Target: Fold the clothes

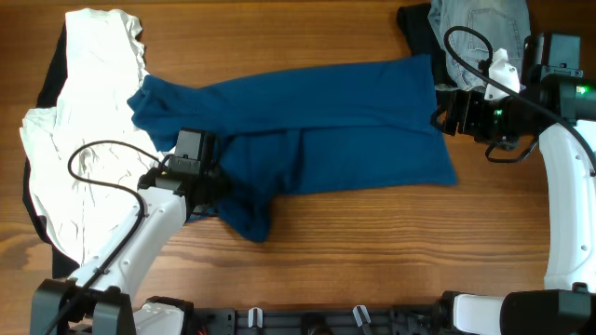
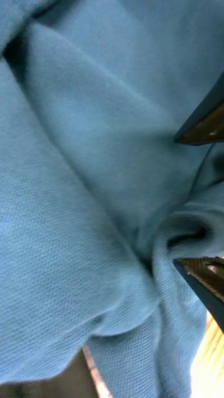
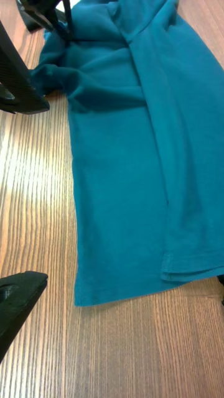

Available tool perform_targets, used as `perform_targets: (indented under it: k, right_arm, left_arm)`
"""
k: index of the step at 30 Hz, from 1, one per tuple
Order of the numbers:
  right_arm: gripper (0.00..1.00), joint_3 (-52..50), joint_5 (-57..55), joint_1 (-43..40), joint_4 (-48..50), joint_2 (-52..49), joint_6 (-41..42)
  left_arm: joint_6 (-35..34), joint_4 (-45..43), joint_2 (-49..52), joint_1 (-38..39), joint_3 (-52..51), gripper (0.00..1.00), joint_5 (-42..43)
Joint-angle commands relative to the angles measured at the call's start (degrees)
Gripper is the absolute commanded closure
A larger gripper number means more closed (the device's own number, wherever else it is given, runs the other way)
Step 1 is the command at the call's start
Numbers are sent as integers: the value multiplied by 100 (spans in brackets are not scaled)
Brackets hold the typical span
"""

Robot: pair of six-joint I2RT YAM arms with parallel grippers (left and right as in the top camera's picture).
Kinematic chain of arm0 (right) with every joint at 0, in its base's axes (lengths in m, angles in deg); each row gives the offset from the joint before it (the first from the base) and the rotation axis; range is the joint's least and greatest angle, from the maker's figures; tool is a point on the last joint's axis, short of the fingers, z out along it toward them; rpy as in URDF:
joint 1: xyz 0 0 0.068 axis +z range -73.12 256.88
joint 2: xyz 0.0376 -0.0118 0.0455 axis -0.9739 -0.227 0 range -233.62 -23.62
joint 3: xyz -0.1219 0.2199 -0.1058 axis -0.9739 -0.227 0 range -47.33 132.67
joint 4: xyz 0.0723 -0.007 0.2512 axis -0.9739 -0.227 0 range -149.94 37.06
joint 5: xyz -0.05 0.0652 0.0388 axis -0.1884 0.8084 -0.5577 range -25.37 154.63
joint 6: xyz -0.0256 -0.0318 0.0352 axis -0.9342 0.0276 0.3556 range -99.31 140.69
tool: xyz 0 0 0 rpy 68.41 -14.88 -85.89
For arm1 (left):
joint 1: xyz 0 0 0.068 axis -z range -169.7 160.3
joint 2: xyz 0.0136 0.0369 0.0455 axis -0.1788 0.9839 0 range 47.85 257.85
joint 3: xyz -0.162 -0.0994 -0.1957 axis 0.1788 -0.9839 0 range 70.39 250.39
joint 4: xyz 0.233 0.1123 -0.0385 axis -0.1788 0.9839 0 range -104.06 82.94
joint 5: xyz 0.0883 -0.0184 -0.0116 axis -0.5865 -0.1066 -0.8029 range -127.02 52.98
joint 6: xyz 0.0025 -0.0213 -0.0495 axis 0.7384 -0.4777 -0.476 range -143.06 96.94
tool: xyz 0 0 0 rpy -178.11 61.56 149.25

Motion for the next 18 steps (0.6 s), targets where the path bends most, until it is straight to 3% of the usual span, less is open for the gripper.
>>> perform_targets:
  k: [1,8,12,16,18]
  right_arm:
    - [18,-11,90,17,31,48,-81]
    - [18,-11,90,17,28,48,-81]
    - [18,-11,92,17,68,48,-81]
    - [18,-11,92,17,74,48,-85]
    - [18,-11,94,17,72,48,-87]
  left_arm:
    - [774,72,-61,-33,319,42,-369]
    - [992,2291,-634,-31,1674,36,-293]
    - [356,3314,-557,-24,1318,44,157]
    - [203,3014,-470,-20,614,62,699]
    - [186,2667,-470,-20,249,63,905]
